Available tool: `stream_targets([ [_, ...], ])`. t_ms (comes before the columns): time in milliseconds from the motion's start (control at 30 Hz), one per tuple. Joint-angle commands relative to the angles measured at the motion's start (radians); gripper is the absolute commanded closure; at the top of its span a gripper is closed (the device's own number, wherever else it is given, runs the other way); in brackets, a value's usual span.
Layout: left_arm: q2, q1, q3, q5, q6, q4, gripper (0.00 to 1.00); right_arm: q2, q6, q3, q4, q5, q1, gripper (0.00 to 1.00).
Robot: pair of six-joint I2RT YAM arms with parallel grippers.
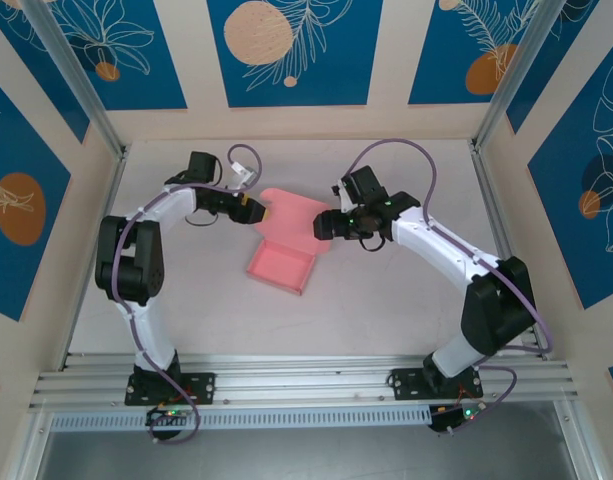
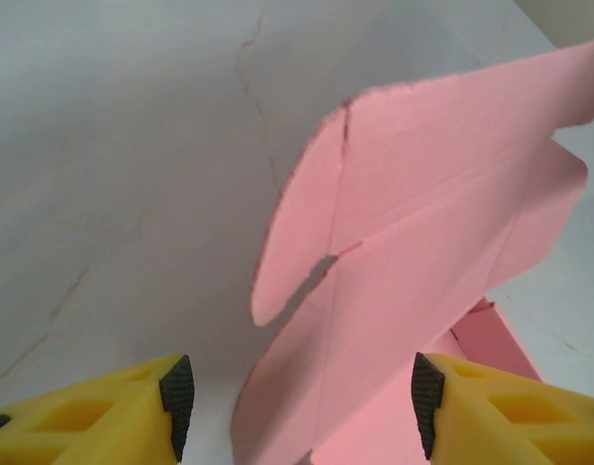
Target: Fold the paper box
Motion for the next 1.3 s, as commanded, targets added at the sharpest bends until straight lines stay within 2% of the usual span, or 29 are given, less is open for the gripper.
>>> stream_targets([
  [0, 0.011, 0.006, 0.017, 0.040, 0.050, -0.061, 0.38, 0.032, -0.006, 0.001, 0.016, -0.027, -0.010, 0.25],
  [133, 0.010, -0.007, 0.011, -0.031, 0.040, -0.054, 0.43, 0.064, -0.005, 0.000, 0.036, -0.033, -0.011, 0.26],
  [300, 0.005, -0.016, -0.010, -0.048, 0.036, -0.033, 0.47, 0.092, -0.009, -0.002, 0.056, -0.049, -0.011, 0.32],
  [567, 0.038, -0.025, 0.025, -0.027, 0.035, -0.047, 0.50, 0.134, -0.024, 0.022, 0.053, -0.055, -0.013, 0.43],
  [767, 0.050, -0.028, 0.045, -0.024, 0.045, -0.077, 0.52, 0.161, -0.027, 0.037, 0.053, -0.056, -0.012, 0.48],
  [900, 0.052, -0.034, 0.044, -0.024, 0.050, -0.088, 0.62, 0.178, -0.033, 0.050, 0.053, -0.061, -0.012, 0.56],
  [967, 0.046, -0.037, 0.038, -0.027, 0.044, -0.084, 0.72, 0.186, -0.039, 0.061, 0.047, -0.051, -0.011, 0.67],
  [1033, 0.038, -0.043, 0.032, -0.029, 0.033, -0.071, 0.80, 0.190, -0.049, 0.073, 0.040, -0.030, -0.007, 0.73],
  [1100, 0.022, -0.053, 0.021, -0.033, 0.015, -0.046, 0.84, 0.193, -0.060, 0.090, 0.029, 0.005, -0.004, 0.81],
  [1267, -0.047, -0.109, -0.039, -0.140, -0.099, 0.102, 0.96, 0.191, -0.105, 0.139, 0.003, 0.131, 0.011, 0.82],
])
